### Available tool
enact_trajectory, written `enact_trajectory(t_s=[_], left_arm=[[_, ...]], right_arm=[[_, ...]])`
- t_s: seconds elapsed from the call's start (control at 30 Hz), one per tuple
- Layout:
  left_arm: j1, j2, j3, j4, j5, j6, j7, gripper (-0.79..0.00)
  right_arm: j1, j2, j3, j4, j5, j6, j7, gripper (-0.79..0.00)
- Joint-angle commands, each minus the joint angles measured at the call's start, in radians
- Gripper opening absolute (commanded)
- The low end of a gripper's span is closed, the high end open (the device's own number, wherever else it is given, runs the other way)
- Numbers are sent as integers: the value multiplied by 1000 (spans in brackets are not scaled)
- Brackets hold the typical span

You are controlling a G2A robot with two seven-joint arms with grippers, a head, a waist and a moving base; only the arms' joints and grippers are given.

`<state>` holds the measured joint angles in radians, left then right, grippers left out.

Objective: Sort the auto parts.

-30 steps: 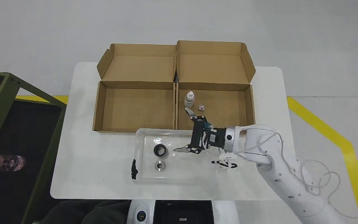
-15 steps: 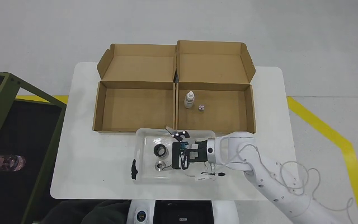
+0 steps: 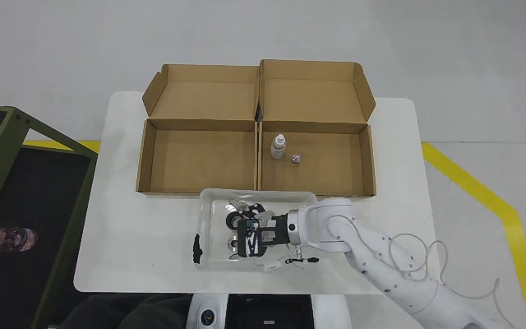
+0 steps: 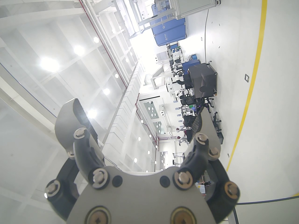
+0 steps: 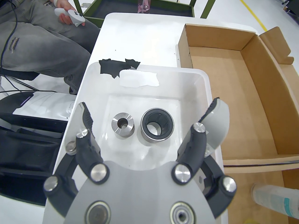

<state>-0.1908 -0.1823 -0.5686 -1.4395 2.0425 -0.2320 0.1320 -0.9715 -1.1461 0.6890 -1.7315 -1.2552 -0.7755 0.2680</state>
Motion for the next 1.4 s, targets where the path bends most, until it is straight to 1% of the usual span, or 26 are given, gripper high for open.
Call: enact_trajectory(t_s=[0.0,0.07,0.13,0.33,0.37,0.47,0.77,0.93,1.13,1.37], left_arm=[[0,0,0,0,0,0,0,0],[0,0,0,0,0,0,0,0],[0,0,0,0,0,0,0,0],[0,0,0,0,0,0,0,0],[0,0,0,0,0,0,0,0],[0,0,0,0,0,0,0,0],[0,0,0,0,0,0,0,0],[0,0,0,0,0,0,0,0],[0,0,0,0,0,0,0,0],[0,0,0,0,0,0,0,0]], right_arm=[[6,-5,-7,14,1,4,4,-105],[12,-9,-12,27,-2,10,8,-126],[17,-13,-16,38,-8,16,12,-175],[32,-24,-25,72,-28,35,17,-215],[35,-25,-26,77,-33,37,19,-237],[41,-28,-24,93,-44,43,20,-249],[51,-39,-30,129,-70,49,18,-351],[61,-50,-43,147,-82,51,10,-354],[76,-65,-61,176,-94,55,-2,-320],[89,-80,-78,209,-106,59,-14,-332]])
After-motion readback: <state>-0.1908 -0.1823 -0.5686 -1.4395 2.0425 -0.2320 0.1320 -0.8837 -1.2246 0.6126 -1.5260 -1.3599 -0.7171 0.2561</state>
